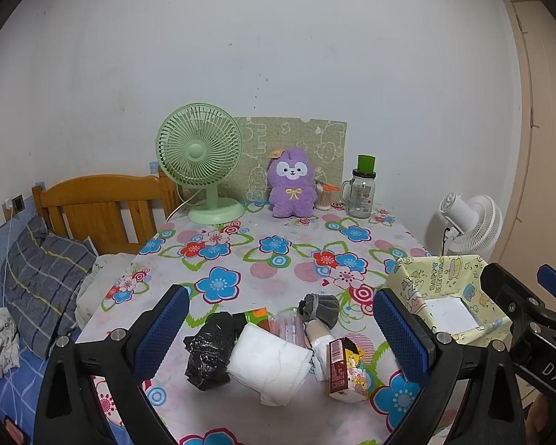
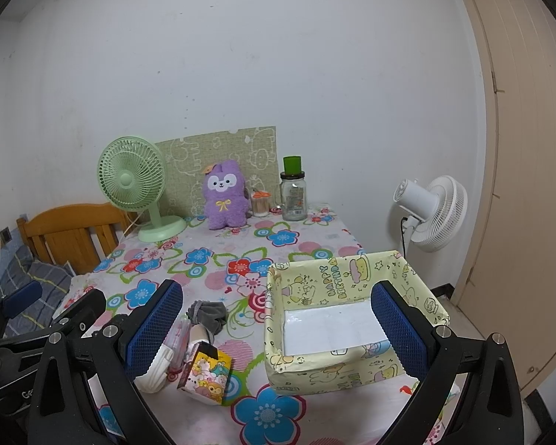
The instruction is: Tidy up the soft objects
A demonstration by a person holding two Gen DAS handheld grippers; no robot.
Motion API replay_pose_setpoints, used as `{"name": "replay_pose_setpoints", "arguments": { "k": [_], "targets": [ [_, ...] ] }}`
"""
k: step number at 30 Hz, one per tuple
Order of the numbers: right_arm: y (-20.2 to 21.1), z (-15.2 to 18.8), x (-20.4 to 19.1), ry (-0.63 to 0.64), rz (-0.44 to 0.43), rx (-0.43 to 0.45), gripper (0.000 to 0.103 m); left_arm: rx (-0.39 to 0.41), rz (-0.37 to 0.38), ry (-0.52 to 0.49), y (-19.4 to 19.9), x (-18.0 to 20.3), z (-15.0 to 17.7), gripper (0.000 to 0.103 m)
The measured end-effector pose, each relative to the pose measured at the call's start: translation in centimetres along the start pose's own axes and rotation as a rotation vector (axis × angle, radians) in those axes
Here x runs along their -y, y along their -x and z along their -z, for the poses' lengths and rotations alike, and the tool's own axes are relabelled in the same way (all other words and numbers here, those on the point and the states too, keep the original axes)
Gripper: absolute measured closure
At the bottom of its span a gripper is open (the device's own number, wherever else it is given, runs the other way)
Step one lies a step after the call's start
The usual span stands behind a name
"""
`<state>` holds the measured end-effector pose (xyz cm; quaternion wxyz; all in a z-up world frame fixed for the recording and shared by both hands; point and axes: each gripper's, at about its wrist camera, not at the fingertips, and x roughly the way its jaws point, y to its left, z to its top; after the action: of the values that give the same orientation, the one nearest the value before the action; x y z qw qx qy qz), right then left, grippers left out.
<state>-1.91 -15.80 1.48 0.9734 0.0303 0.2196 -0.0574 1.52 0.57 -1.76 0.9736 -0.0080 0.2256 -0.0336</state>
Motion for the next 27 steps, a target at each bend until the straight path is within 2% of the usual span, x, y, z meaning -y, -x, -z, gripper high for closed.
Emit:
{"name": "replay_pose_setpoints", "arguments": {
  "k": [7, 11, 27],
  "targets": [
    [0.0, 0.0, 0.0, -0.002, -0.001, -0.001, 0.001, -0.009, 0.0, -0.003, -0.2, 0.0, -0.1, 0.005],
    [-0.6, 0.0, -0.5, 0.007, -0.005, -0.013, 0.009, -0.024, -0.001, -0.016, -0.8, 0.0, 0.1, 0.007],
    [-4.1, 1.9, -3.2, -0.008, -0.045, -0.072, 0.009, -0.097, 0.004, -0.007, -4.3, -0.8, 2.0, 0.013]
  ]
}}
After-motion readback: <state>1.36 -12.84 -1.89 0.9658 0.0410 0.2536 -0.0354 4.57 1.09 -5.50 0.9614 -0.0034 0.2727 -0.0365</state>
